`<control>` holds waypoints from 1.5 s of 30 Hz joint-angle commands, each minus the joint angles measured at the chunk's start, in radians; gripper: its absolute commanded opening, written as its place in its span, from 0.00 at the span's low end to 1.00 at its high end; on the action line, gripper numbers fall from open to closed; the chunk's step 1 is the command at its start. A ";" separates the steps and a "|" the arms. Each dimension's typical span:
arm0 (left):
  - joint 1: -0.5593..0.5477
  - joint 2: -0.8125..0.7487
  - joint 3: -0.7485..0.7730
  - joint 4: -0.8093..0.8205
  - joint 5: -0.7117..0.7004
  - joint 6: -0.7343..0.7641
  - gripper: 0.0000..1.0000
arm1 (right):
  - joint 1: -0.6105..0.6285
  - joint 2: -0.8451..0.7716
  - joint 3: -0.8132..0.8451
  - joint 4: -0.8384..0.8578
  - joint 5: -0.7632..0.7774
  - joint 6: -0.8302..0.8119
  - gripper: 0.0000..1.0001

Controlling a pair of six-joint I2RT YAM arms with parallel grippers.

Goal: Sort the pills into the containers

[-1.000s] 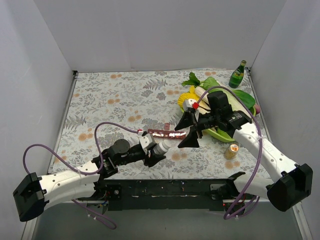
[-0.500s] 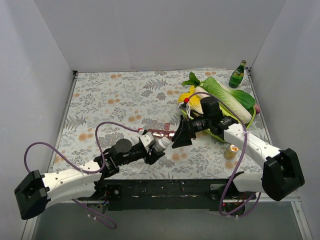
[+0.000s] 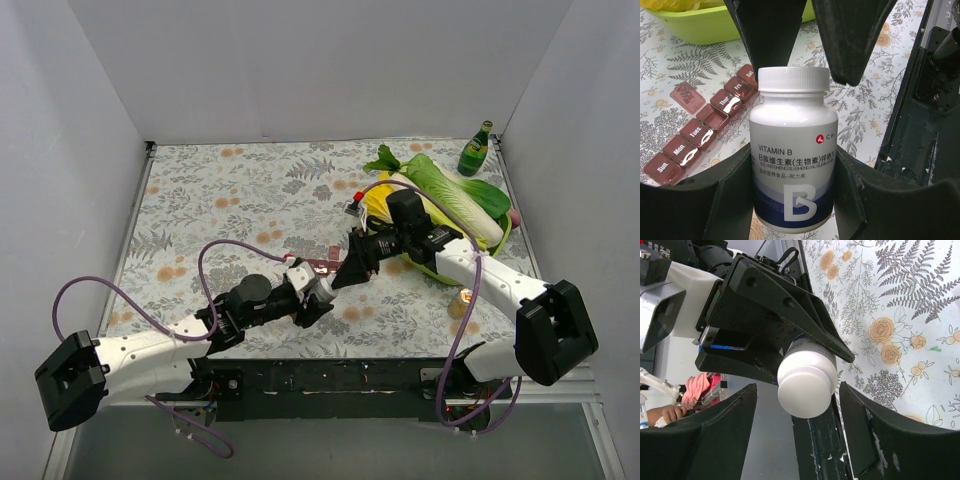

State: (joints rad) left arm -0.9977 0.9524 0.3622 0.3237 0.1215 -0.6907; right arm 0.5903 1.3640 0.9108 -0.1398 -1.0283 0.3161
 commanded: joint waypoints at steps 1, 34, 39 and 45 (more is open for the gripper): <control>-0.001 0.006 0.043 0.032 0.013 0.017 0.00 | 0.019 0.015 0.056 -0.017 0.016 0.006 0.72; 0.001 -0.067 0.034 -0.115 0.175 0.062 0.00 | 0.166 -0.025 0.267 -0.414 0.056 -0.894 0.78; 0.001 -0.070 0.018 -0.083 0.086 0.040 0.00 | 0.095 -0.074 0.188 -0.241 0.066 -0.421 0.82; 0.001 -0.026 0.032 -0.037 0.020 0.023 0.00 | 0.095 -0.103 0.073 -0.162 0.191 -0.171 0.83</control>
State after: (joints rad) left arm -1.0023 0.9123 0.3679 0.2310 0.2024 -0.6552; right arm 0.6811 1.2755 1.0218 -0.4042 -0.9009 -0.1234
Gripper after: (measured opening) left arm 0.506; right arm 0.837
